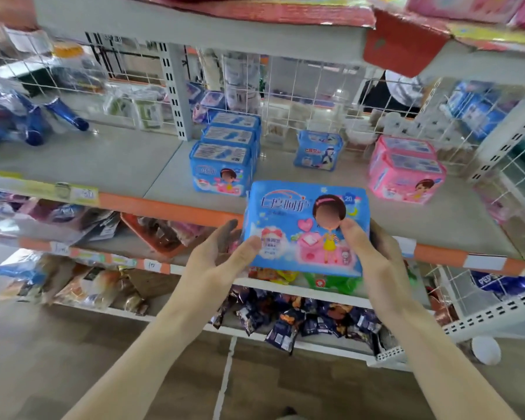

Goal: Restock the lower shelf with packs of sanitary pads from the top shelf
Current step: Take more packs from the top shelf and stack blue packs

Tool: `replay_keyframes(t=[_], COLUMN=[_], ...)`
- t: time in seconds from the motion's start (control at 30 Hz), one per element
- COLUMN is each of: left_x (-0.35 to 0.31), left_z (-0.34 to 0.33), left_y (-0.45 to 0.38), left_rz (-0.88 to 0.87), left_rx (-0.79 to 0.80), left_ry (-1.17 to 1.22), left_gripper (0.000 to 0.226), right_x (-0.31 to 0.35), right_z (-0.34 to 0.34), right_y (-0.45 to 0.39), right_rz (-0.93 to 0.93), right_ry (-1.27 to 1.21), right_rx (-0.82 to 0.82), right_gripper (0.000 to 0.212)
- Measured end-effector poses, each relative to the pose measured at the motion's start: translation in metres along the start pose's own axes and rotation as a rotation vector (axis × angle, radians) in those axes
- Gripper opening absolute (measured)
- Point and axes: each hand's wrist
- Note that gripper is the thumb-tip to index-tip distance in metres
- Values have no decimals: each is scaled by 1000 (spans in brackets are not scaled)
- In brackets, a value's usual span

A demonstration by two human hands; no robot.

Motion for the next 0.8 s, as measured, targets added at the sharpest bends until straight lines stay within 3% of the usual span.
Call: replay_keyframes(t=[0.13, 0.3, 0.4, 0.5, 0.63, 0.8], left_x=[1, -7, -12, -15, -13, -13], left_z=[-6, -5, -3, -2, 5, 29], left_y=[0, -4, -10, -19, -27, -42], left_rz=[-14, 18, 16, -10, 1, -16], left_rx=[6, -42, -69, -122, -191, -180], left_ry=[-19, -32, -29, -9, -54, -107], left_gripper=[43, 36, 39, 41, 31, 22], right_x=[-5, -6, -7, -8, -11, -15], right_z=[-3, -11, -9, -12, -25, -28], right_y=[-11, -30, -40, -49, -57, -72], right_rz=[-6, 26, 62, 87, 71, -15], right_ry=[42, 70, 43, 1, -32, 190], right_rx=[64, 139, 197, 246, 293, 394], right_gripper=[15, 24, 13, 31, 31, 27])
Point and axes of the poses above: each hand's wrist, its own y-axis away from the middle knuckle, its own z-axis out of the back of the hand, x = y × z, and after that the axes turned 1 degree about x, right-handed
